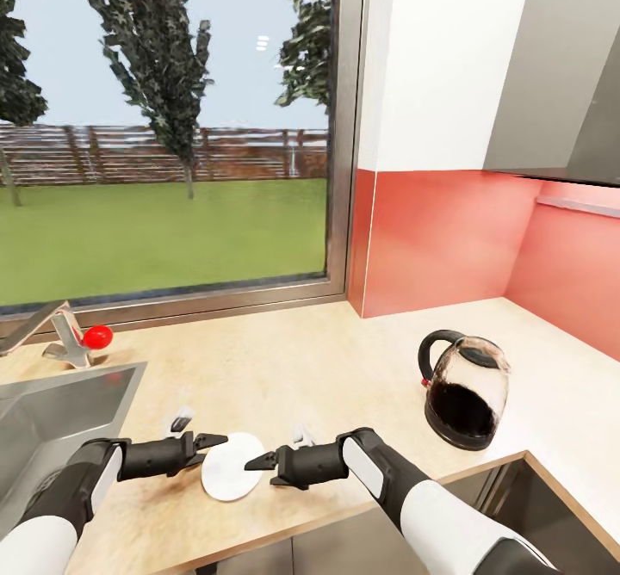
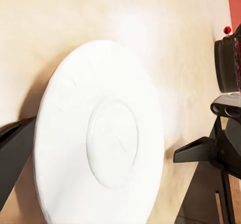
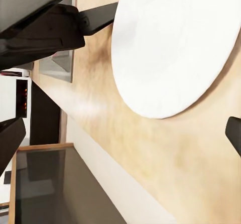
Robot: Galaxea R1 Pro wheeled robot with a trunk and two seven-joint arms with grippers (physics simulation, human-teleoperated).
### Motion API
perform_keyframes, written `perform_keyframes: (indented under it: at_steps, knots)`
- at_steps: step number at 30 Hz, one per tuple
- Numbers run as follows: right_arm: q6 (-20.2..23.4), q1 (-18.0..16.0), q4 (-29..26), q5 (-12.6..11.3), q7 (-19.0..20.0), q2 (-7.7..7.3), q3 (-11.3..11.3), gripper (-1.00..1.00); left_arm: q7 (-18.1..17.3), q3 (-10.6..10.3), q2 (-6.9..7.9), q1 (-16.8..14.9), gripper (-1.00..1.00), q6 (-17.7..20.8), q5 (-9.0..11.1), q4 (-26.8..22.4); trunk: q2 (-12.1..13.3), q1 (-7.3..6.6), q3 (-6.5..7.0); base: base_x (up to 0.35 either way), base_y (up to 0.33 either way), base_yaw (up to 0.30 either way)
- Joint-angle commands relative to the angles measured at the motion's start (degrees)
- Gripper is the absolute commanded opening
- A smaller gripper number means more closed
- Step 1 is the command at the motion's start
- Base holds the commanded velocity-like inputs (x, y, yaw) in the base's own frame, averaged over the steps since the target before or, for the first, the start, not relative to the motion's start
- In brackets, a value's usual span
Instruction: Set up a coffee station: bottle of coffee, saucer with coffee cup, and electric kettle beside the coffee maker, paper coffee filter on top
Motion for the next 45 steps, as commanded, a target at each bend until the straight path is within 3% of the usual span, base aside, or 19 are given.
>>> perform_keyframes:
  at_steps: [1, 7, 12, 21, 34, 45]
  knots:
    - [0.10, -0.08, 0.05, -0.01, 0.17, 0.00, 0.12, 1.00, -0.02, -0.02, -0.04, -0.01, 1.00, 0.63, -0.44, 0.03, -0.12, 0.04, -0.14, 0.000, 0.000, 0.000]
    - [0.03, -0.08, 0.05, -0.01, 0.17, 0.00, 0.12, 1.00, -0.12, 0.03, -0.33, -0.01, 1.00, 0.85, -0.34, 0.03, -0.12, 0.04, -0.14, 0.000, 0.000, 0.000]
    - [0.03, -0.08, 0.74, -0.01, 0.17, 0.00, 0.12, 1.00, -0.10, 0.07, -1.60, 0.00, 1.00, 0.87, -0.39, 0.03, -0.12, 0.04, -0.14, 0.000, 0.000, 0.000]
    - [0.03, -0.08, 1.19, -0.01, 0.17, 0.00, 0.12, 1.00, -0.19, 0.08, -1.97, 0.00, 1.00, 0.95, -0.30, 0.03, -0.12, 0.04, -0.14, 0.000, 0.000, 0.000]
    - [0.03, -0.08, 1.26, -0.01, 0.17, 0.00, 0.12, 1.00, -0.15, 0.08, -4.39, 0.00, 1.00, 0.96, -0.31, -0.02, -0.12, 0.04, -0.14, 0.000, 0.000, 0.000]
    - [0.03, -0.08, 1.28, -0.01, 0.16, 0.00, 0.12, 1.00, -0.28, 0.08, -4.46, 0.00, 1.00, 1.01, -0.34, -0.06, -0.12, 0.04, -0.14, 0.000, 0.000, 0.000]
